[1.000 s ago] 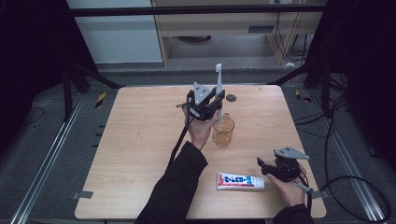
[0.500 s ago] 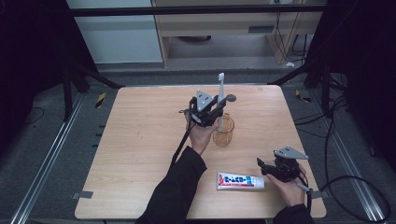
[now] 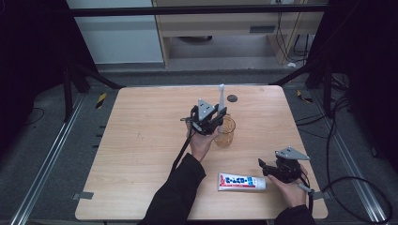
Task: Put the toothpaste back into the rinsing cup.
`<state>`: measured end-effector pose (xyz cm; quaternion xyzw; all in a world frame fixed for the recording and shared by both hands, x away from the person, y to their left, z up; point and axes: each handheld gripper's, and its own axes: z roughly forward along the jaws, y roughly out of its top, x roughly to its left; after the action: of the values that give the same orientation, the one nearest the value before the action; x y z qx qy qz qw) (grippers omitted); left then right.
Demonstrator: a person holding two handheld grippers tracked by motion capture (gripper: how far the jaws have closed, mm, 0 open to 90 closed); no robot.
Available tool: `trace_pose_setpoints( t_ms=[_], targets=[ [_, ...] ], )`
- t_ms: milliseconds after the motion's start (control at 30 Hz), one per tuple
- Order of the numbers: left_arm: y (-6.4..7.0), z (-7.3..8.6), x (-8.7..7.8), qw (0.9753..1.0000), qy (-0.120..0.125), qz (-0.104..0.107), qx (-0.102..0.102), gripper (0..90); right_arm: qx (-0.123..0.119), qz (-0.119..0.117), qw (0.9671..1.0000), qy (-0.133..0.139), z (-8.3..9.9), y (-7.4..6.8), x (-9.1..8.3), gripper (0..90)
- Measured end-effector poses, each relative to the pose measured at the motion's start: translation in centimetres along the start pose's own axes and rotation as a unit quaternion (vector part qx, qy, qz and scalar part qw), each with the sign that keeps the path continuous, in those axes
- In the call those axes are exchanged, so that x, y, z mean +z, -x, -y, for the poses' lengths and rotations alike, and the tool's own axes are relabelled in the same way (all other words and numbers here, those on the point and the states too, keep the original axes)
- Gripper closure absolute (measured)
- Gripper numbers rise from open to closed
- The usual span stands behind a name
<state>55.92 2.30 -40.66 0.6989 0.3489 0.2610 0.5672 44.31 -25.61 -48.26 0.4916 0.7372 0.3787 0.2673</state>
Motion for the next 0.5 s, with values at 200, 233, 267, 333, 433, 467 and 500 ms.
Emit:
trace_pose_setpoints(
  t_ms=[200,233,267,333,433,467,500],
  targets=[
    [0.1,1.0,0.1,1.0,-0.007,0.005,0.002,67.3,-0.002,0.0,1.0,-0.001,0.0,-0.1,0.1,25.5],
    [0.1,1.2,0.1,0.9999,-0.009,0.006,0.002,67.2,-0.002,0.001,1.0,-0.001,0.0,-0.1,0.1,25.5],
    [0.1,1.4,0.2,0.9999,-0.01,0.007,0.002,67.2,-0.002,0.001,1.0,-0.001,0.0,-0.1,0.1,25.5],
    [0.1,1.6,0.2,0.9999,-0.012,0.008,0.003,67.2,-0.002,0.001,1.0,0.0,0.0,-0.1,0.0,25.5],
    [0.2,1.9,0.3,0.9998,-0.013,0.009,0.006,67.2,-0.002,0.002,1.0,0.0,0.0,-0.1,0.1,25.5],
    [0.2,1.9,0.3,0.9998,-0.014,0.009,0.006,67.2,-0.002,0.002,1.0,-0.001,0.0,-0.1,0.1,25.6],
    [0.2,2.0,0.3,0.9998,-0.015,0.009,0.006,67.2,-0.002,0.002,1.0,-0.001,0.0,-0.1,0.1,25.6]
  ],
)
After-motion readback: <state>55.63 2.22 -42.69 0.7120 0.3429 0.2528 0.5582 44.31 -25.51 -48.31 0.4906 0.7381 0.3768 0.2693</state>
